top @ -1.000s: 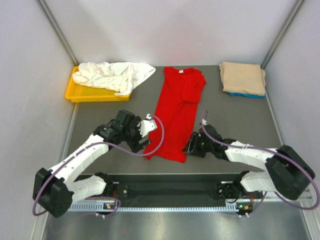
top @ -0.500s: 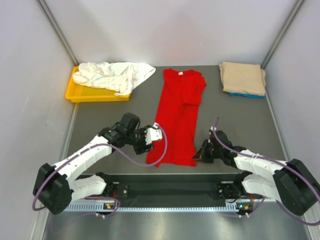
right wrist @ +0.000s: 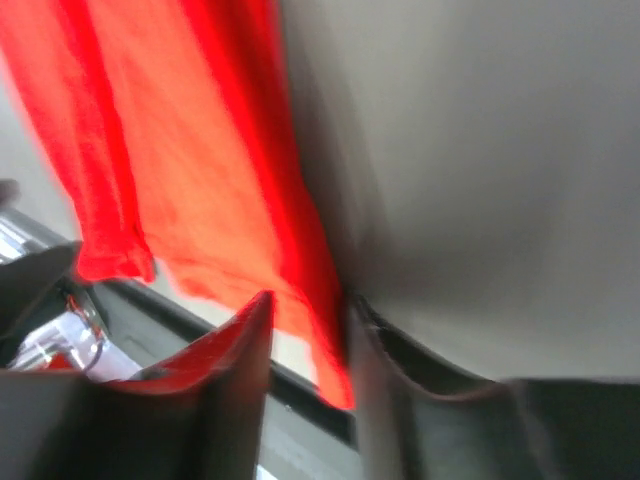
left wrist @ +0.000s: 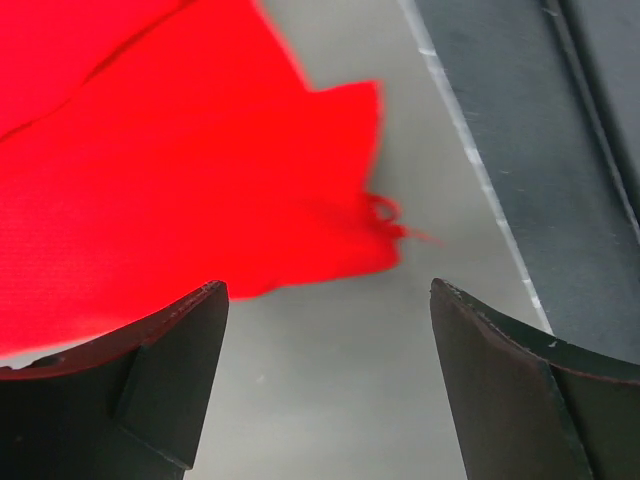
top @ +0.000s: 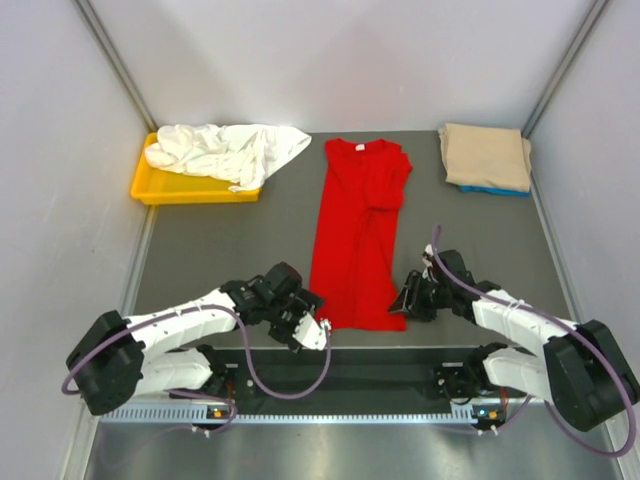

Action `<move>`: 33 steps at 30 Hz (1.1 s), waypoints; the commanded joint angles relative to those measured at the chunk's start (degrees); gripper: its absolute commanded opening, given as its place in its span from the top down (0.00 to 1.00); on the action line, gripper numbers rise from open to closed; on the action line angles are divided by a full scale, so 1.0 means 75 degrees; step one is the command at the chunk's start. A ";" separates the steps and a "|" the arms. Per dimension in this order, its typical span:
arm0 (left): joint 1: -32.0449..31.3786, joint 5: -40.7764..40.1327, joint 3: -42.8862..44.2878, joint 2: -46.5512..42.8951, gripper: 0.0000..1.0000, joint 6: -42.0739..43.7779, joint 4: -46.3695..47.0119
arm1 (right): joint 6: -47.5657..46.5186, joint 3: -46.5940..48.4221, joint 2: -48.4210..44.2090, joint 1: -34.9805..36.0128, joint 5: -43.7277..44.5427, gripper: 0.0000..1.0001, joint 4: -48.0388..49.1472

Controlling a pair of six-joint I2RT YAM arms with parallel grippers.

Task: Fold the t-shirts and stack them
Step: Fold the tshirt

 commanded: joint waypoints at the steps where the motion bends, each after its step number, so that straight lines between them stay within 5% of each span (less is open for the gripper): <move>1: -0.0202 0.0150 -0.0477 -0.0157 0.13 0.0808 0.0744 | -0.0305 -0.0265 0.0158 -0.0017 0.0118 0.55 -0.0559; 6: -0.0390 0.0257 -0.0830 0.0088 0.18 0.0398 0.1730 | 0.0092 -0.0289 -0.0251 0.0415 0.0259 0.48 -0.0678; 9: -0.0402 0.0197 -0.0854 0.0522 0.32 0.0188 0.1942 | 0.0457 -0.0453 -0.0090 0.0755 0.0212 0.51 -0.0220; 11: -0.0414 0.0256 -0.0854 0.0709 0.52 -0.0058 0.2047 | 0.0562 -0.0535 0.0075 0.0920 0.0177 0.57 -0.0044; 12: -0.0437 0.0256 -0.0854 0.0745 0.58 -0.0164 0.2211 | 0.0586 -0.0547 0.0157 0.1025 0.0154 0.71 -0.0008; 14: -0.0554 0.0209 -0.0738 0.0862 0.76 -0.0527 0.2282 | 0.0644 -0.0524 0.0158 0.1108 -0.0022 0.84 0.0109; 15: -0.0577 0.0198 -0.0644 0.0874 1.00 -0.0714 0.2283 | 0.0621 -0.0454 0.0100 0.1108 -0.0092 0.93 0.0075; 18: -0.0485 -0.0235 0.0035 0.0839 1.00 -0.1862 0.2189 | 0.0399 0.0166 -0.0041 0.1073 -0.0070 1.00 -0.0335; 22: 0.0955 0.0604 0.1651 0.1318 1.00 -0.2401 0.1510 | -0.0303 0.1606 0.0590 0.0629 -0.0022 1.00 -0.0733; 27: 0.2373 0.1334 0.3792 0.2969 1.00 -0.2754 0.0713 | -0.1358 0.3688 0.2182 -0.0180 -0.0115 1.00 -0.0805; 33: 0.2902 0.1041 0.6394 0.5161 1.00 -0.3247 0.0198 | -0.2062 0.6034 0.4328 -0.1000 -0.0233 1.00 -0.0887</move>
